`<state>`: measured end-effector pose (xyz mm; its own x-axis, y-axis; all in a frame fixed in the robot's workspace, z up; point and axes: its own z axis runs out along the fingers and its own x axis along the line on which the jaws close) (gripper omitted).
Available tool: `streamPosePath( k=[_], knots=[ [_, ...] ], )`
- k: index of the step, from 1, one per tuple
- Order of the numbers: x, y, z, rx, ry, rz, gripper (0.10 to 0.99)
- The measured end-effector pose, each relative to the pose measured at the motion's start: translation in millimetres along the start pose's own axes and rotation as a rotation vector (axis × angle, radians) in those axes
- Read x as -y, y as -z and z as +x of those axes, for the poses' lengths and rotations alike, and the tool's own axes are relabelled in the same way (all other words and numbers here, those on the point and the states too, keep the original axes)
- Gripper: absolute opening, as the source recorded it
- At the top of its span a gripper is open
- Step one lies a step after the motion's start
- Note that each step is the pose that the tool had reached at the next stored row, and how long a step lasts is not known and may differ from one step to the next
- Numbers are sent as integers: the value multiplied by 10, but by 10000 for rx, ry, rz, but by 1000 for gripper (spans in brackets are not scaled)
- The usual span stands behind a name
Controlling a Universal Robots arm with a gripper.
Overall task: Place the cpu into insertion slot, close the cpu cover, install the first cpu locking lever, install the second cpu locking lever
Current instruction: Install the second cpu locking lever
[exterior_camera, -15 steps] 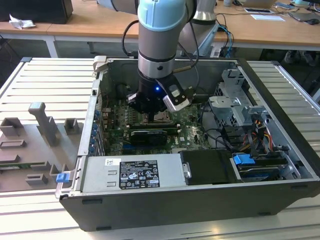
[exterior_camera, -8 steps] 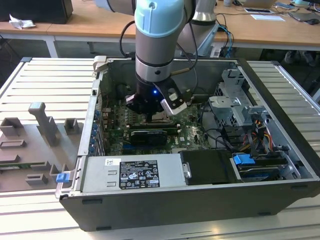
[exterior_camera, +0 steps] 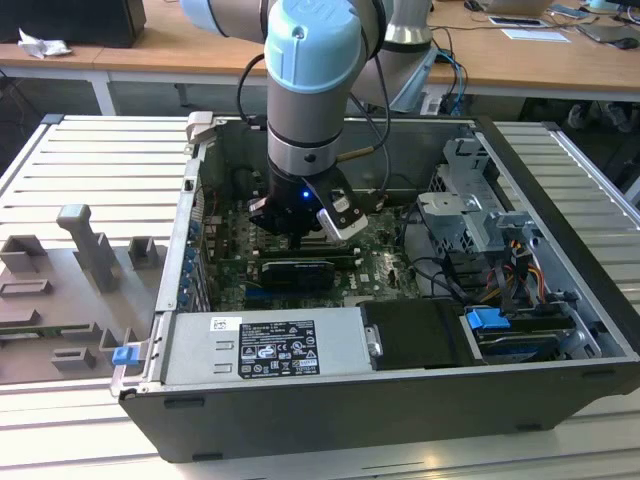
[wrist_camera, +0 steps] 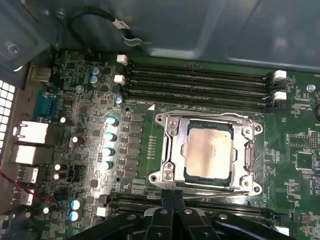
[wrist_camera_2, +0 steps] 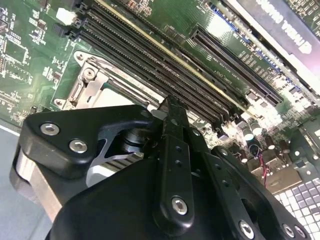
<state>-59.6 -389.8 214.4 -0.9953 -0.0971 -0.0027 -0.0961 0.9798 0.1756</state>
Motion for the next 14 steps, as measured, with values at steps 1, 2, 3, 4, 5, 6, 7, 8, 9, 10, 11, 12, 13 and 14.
streamPosePath(
  k=[1,2,3,4,5,6,7,8,9,10,11,12,13,14],
  knots=[
    [0,-1,0,1,-1,-6,106],
    [0,-2,-1,2,0,-11,106],
    [0,-2,-1,2,0,-11,106],
    [0,-1,0,2,0,-10,106],
    [0,-1,0,2,0,-10,106],
    [0,-1,0,2,0,-10,106],
    [2,-1,0,2,0,-10,106],
    [5,-1,0,2,1,-16,106],
    [11,-2,0,3,3,-29,106],
    [23,-2,2,8,2,-70,106],
    [33,-2,3,12,2,-123,106],
    [41,-1,4,15,3,-145,106],
    [53,-1,6,16,3,-157,106],
    [59,-2,11,17,2,-162,106]
  ],
)
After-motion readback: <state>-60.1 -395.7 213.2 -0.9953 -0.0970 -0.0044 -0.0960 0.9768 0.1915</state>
